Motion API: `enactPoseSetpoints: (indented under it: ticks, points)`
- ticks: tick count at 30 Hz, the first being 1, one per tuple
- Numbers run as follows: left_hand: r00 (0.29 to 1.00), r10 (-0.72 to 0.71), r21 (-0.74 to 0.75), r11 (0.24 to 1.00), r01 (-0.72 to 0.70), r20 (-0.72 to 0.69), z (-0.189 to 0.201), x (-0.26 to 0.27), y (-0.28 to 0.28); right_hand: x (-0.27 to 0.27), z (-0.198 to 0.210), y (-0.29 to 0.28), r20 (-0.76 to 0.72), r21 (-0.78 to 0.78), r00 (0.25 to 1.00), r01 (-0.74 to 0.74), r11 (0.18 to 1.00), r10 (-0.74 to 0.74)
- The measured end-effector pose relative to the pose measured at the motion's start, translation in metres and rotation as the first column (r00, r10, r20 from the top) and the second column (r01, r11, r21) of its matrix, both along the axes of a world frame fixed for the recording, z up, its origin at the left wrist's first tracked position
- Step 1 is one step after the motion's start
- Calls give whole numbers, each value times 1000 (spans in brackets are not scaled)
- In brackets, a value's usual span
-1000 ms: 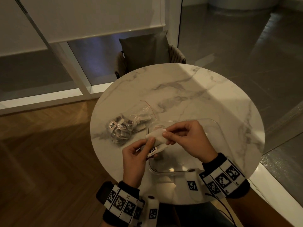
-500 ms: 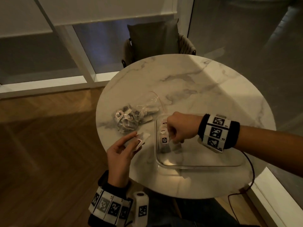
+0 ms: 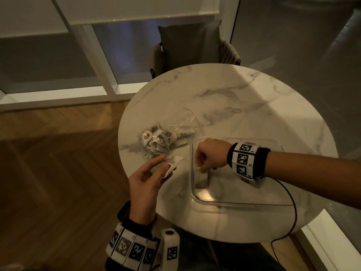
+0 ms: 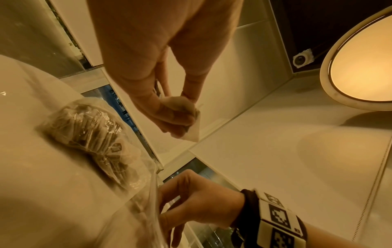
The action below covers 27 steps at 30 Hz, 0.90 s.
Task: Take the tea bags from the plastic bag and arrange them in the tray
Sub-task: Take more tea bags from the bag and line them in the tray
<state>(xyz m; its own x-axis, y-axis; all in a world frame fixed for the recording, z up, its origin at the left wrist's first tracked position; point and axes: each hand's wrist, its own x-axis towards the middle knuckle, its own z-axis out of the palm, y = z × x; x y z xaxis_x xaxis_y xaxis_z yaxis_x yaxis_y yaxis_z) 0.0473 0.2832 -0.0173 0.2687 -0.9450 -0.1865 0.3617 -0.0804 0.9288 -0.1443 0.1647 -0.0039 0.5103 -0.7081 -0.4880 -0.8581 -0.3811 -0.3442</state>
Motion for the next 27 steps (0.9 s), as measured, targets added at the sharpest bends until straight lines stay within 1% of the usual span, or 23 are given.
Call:
enactPoseSetpoints:
  ticks: [5, 7, 10, 14, 16, 18, 19, 21, 23, 24, 26, 27]
  points:
    - [999, -48, -3, 999, 48, -15, -5, -6, 3, -1, -5, 4, 53, 30, 998, 21, 999, -23]
    - [998, -66, -3, 998, 66, -17, -6, -9, 4, -2, -5, 3, 89, 19, 995, 35, 999, -37]
    - [996, -88, 3, 996, 88, -6, -6, -11, 6, -7, -2, 2, 163, 5, 983, 79, 997, -79]
    - [993, -122, 9, 993, 122, 6, -3, -13, 8, -18, 12, 4, 284, 15, 948, 149, 989, -147]
    - [989, -144, 0, 990, 144, 28, -2, -14, 8, -21, 23, 10, 396, 102, 890, 204, 974, -227]
    - [984, -163, -14, 986, 165, 73, 2, -18, 8, -21, 35, 20, 496, 264, 788, 262, 928, -364]
    - [980, -175, -25, 984, 178, 89, 4, -20, 8, -22, 40, 26, 522, 324, 746, 276, 905, -414]
    - [972, -202, -50, 977, 209, 117, 8, -25, 6, -23, 45, 39, 553, 369, 700, 280, 886, -451]
    - [964, -218, -81, 969, 232, 155, 11, -30, 4, -26, 46, 51, 591, 375, 660, 285, 882, -465]
    - [961, -218, -95, 967, 237, 171, 11, -33, 3, -28, 45, 56, 611, 385, 628, 296, 874, -481]
    - [959, -206, -115, 966, 231, 196, 10, -37, 2, -33, 39, 66, 652, 423, 540, 322, 847, -532]
    - [959, -198, -117, 967, 225, 204, 9, -39, 1, -34, 36, 70, 674, 444, 484, 337, 830, -558]
